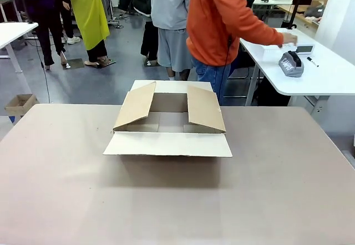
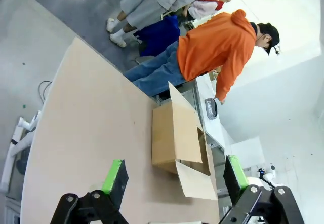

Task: Pack the gift set into the box.
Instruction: Place both hands on the side flaps of the Package Box and spread them outward.

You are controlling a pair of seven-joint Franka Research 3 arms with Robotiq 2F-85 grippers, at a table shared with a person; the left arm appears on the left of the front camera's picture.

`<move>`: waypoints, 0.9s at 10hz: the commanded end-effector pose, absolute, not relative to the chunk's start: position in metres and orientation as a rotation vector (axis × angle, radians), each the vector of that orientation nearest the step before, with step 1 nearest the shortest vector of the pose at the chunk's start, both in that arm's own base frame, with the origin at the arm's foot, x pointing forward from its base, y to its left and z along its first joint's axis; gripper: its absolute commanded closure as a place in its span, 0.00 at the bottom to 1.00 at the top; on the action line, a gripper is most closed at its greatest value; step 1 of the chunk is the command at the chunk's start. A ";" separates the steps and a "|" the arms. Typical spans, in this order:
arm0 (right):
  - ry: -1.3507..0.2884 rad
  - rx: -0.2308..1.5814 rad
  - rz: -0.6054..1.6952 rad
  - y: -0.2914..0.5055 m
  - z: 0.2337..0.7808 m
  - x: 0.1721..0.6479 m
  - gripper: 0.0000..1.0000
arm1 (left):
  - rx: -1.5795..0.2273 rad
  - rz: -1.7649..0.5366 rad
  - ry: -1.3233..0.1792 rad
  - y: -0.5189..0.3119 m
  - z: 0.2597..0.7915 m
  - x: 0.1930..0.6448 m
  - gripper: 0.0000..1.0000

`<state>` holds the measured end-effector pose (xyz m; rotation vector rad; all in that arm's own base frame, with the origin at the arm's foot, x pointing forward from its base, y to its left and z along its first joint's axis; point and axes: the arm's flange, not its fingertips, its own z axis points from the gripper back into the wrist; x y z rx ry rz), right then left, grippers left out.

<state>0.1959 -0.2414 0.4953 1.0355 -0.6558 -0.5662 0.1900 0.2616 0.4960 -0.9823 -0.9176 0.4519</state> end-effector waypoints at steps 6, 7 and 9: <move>-0.606 0.869 -0.386 -0.181 0.527 0.220 0.00 | -0.928 0.274 -0.880 0.227 0.555 0.235 0.00; -0.611 0.795 -0.293 -0.140 0.542 0.237 0.00 | -0.905 0.140 -0.835 0.210 0.583 0.275 0.00; -0.588 0.653 -0.128 -0.035 0.548 0.280 0.00 | -0.868 -0.118 -0.663 0.158 0.620 0.376 0.00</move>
